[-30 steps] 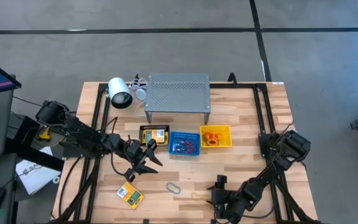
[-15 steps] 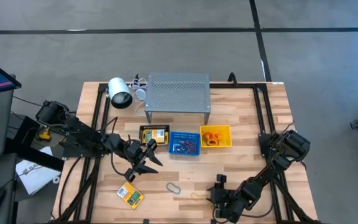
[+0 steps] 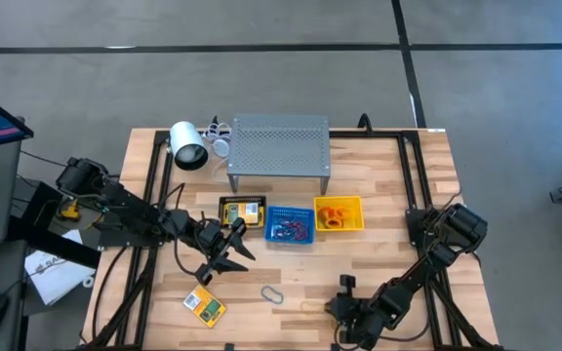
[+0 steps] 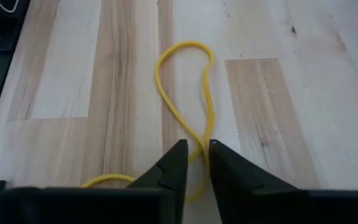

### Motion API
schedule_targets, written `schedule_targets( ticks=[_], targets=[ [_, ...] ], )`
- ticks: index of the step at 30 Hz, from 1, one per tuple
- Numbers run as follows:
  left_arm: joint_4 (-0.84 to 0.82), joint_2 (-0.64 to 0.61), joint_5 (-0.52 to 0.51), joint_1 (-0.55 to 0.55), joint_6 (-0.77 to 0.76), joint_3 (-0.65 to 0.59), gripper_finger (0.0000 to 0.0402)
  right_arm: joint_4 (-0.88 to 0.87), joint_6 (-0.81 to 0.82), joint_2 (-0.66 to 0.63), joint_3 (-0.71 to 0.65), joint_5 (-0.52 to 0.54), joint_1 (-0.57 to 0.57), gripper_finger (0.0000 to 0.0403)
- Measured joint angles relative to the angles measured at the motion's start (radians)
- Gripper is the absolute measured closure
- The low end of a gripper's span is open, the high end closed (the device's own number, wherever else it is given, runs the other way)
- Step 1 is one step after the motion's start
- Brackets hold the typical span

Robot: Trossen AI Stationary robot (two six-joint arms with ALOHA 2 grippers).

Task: Pick & Place Office Desk Supplies
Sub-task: Put the yellow rubber band into the blue bin

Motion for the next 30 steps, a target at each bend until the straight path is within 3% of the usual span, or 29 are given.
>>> schedule_targets(
  ticks=[6, 18, 30],
  targets=[
    [0.000, 0.000, 0.000, 0.000, 0.000, 0.000, 0.0261, 0.002, 0.000, 0.000, 0.000, 0.001, -0.004, 0.0397],
    [0.000, 0.000, 0.000, 0.000, 0.000, 0.000, 0.0265, 0.031, -0.073, -0.030, -0.001, 0.003, -0.038, 0.0401],
    [-0.005, 0.000, 0.000, 0.000, 0.000, 0.000, 0.0266, 0.033, -0.283, -0.216, -0.001, 0.006, -0.085, 0.0402]
  ],
)
